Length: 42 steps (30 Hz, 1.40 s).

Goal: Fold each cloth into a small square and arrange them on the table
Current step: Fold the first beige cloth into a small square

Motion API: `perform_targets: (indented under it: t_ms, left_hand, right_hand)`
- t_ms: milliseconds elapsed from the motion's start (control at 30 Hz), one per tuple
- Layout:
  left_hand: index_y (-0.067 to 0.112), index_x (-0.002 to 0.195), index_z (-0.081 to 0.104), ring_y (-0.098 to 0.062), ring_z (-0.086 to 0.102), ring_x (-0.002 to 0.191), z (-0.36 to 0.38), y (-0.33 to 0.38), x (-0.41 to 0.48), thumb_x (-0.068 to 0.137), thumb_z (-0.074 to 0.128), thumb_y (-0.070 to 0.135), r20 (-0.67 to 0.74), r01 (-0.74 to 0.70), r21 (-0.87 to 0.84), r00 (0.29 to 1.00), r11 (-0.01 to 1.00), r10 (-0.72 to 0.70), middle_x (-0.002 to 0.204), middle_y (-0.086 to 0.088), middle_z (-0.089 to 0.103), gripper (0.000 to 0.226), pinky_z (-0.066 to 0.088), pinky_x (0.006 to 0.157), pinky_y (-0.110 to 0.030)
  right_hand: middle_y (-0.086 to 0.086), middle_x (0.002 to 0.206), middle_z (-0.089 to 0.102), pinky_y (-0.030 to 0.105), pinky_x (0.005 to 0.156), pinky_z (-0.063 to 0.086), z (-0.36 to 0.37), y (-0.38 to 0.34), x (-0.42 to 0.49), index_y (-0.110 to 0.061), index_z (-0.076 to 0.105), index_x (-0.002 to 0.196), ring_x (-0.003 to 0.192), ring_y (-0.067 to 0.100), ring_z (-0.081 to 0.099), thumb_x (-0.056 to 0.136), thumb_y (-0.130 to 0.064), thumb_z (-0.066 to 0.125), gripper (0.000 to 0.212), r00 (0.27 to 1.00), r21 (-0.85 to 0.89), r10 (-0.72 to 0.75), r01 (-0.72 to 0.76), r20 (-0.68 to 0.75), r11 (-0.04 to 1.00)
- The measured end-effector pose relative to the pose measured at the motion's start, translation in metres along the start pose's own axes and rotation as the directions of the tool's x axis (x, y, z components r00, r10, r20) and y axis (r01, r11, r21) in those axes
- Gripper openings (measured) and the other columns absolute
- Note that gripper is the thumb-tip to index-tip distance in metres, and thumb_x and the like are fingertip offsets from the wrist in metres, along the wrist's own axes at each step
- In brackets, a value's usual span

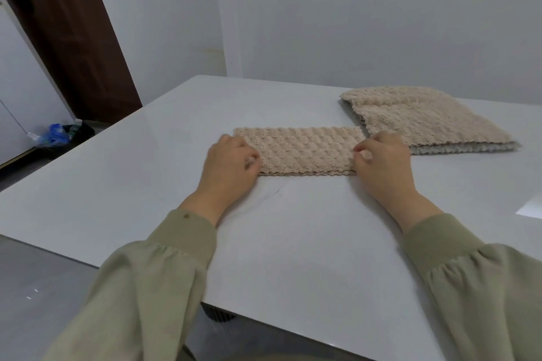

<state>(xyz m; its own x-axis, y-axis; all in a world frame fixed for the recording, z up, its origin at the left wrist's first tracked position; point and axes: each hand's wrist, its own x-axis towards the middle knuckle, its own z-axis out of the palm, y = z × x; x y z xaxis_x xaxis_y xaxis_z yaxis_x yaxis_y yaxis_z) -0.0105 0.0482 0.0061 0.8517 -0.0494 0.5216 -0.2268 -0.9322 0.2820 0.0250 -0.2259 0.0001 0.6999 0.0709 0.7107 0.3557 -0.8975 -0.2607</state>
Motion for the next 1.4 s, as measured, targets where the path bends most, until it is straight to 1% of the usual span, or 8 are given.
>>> perform_targets:
  t_ms: [167,567,667,767,867,1000,1100,1400]
  left_hand:
    - [0.02,0.116,0.067,-0.019,0.048,0.109,0.009,0.0,0.001,0.092,0.054,0.029,0.194,-0.079,0.006,0.978,0.997,0.076,0.11,0.002,0.062,0.028,0.039,0.091,-0.031]
    - [0.012,0.081,0.071,-0.02,0.062,0.073,-0.016,0.009,-0.009,0.077,0.037,0.021,0.161,-0.17,0.014,0.973,0.985,0.166,0.076,0.001,0.07,0.036,0.041,0.063,-0.026]
    - [0.016,0.083,0.072,-0.016,0.062,0.07,-0.03,0.019,-0.02,0.082,0.038,0.025,0.202,-0.185,0.007,0.963,0.983,0.18,0.073,0.005,0.07,0.035,0.048,0.065,-0.029]
    - [0.018,0.099,0.069,-0.019,0.062,0.09,-0.03,0.029,-0.009,0.094,0.039,0.023,0.207,-0.071,0.041,0.976,0.997,0.061,0.094,0.003,0.071,0.031,0.049,0.078,-0.034]
    - [0.017,0.107,0.06,-0.023,0.054,0.104,-0.015,0.045,0.02,0.095,0.034,0.017,0.295,-0.028,0.116,0.955,0.993,-0.008,0.109,-0.002,0.064,0.028,0.044,0.084,-0.036]
    - [0.02,0.14,0.035,-0.026,0.022,0.14,0.024,0.052,0.027,0.1,0.023,0.026,0.498,0.003,0.203,0.86,0.979,-0.106,0.149,-0.003,0.034,0.043,0.018,0.112,-0.047]
    - [0.029,0.15,0.008,-0.02,0.0,0.146,0.032,0.038,0.022,0.101,0.013,0.039,0.555,0.019,0.179,0.824,0.984,-0.117,0.159,0.003,0.004,0.05,0.001,0.118,-0.048]
    - [0.035,0.149,0.007,-0.018,-0.007,0.146,0.02,0.013,0.014,0.097,0.01,0.055,0.541,0.096,0.19,0.82,0.977,-0.186,0.159,0.007,-0.001,0.056,-0.003,0.115,-0.052]
  right_hand:
    - [0.005,0.095,0.066,0.039,0.088,0.039,0.001,-0.009,-0.005,-0.014,0.074,0.095,0.095,0.029,0.053,0.082,-0.021,0.066,0.017,0.931,-0.006,-0.008,0.011,0.365,1.0]
    - [0.003,0.069,0.057,0.036,0.077,0.036,-0.02,-0.017,-0.008,-0.012,0.06,0.07,0.073,0.027,0.05,0.078,-0.006,0.054,0.012,0.91,-0.085,-0.13,0.177,0.394,0.981]
    - [-0.003,0.058,0.045,0.033,0.071,0.034,-0.032,-0.019,-0.009,-0.017,0.047,0.059,0.064,0.021,0.04,0.08,-0.018,0.047,0.021,0.857,-0.112,-0.171,0.254,0.486,0.961]
    - [0.001,0.052,0.046,0.034,0.059,0.04,-0.028,-0.03,0.001,-0.012,0.048,0.053,0.056,0.022,0.041,0.08,-0.024,0.033,0.033,0.936,-0.004,-0.194,0.204,0.295,0.979]
    - [0.013,0.095,0.068,0.042,0.08,0.047,-0.008,-0.052,0.013,-0.006,0.068,0.099,0.089,0.032,0.057,0.09,-0.018,0.037,0.035,0.94,-0.016,-0.106,0.118,0.324,0.993]
    - [0.006,0.153,0.03,0.046,0.113,0.018,0.022,-0.062,0.008,-0.016,0.03,0.145,0.139,0.024,0.026,0.1,-0.034,0.021,0.049,0.762,-0.116,0.056,0.026,0.645,0.993]
    - [-0.004,0.159,0.005,0.05,0.115,-0.001,0.023,-0.048,0.006,-0.025,0.009,0.151,0.146,0.018,0.002,0.1,-0.044,0.013,0.054,0.671,-0.181,0.145,-0.016,0.727,0.983]
    - [-0.002,0.159,0.002,0.054,0.114,-0.002,0.009,-0.025,0.002,-0.024,0.009,0.151,0.146,0.019,-0.003,0.096,-0.054,0.013,0.063,0.684,-0.295,0.303,-0.133,0.664,0.946]
